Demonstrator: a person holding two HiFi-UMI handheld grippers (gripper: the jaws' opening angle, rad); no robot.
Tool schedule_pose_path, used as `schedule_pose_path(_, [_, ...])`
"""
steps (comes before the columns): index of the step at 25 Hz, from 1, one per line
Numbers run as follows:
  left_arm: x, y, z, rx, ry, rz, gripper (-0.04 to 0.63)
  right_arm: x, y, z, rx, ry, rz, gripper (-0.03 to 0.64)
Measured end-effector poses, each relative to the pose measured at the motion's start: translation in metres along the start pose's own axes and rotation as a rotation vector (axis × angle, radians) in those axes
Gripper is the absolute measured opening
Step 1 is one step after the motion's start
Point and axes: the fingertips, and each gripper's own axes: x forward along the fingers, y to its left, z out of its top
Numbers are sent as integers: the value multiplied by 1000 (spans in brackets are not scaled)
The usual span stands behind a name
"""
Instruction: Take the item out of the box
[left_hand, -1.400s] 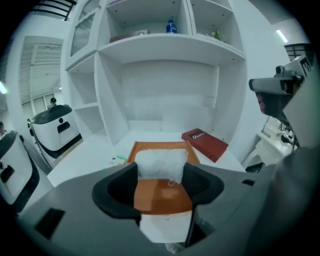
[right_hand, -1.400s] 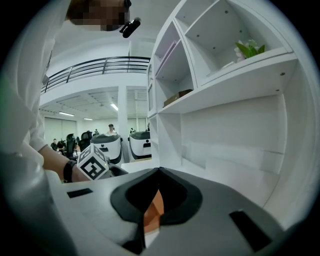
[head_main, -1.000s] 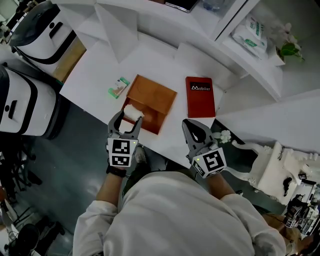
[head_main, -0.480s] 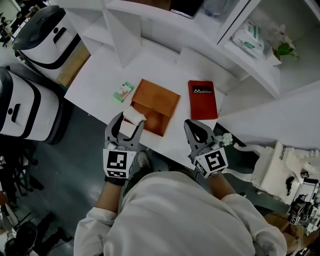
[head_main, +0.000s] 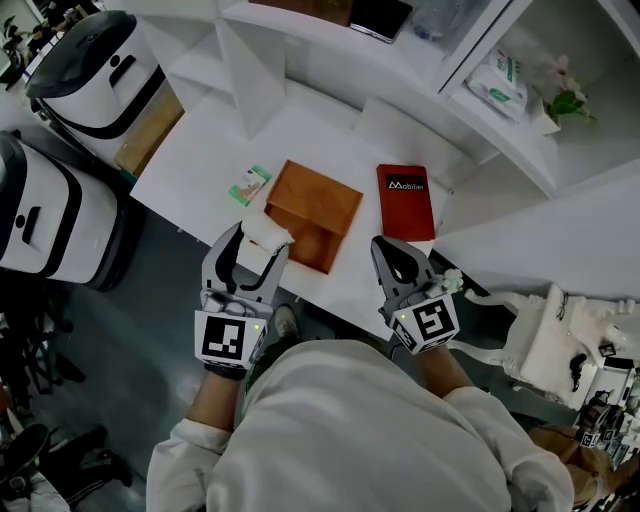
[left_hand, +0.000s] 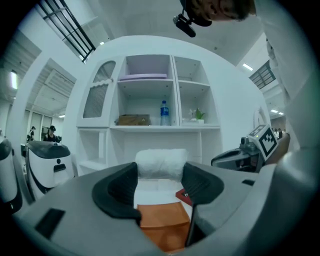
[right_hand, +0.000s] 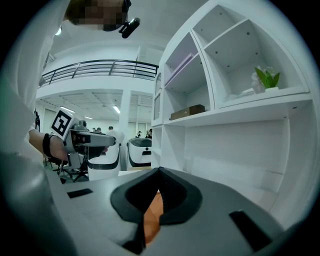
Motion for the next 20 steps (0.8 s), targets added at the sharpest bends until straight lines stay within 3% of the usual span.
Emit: schedule_pose_path(20, [2, -1, -1, -5, 7, 7, 276, 1, -3, -3, 5, 7, 13, 21])
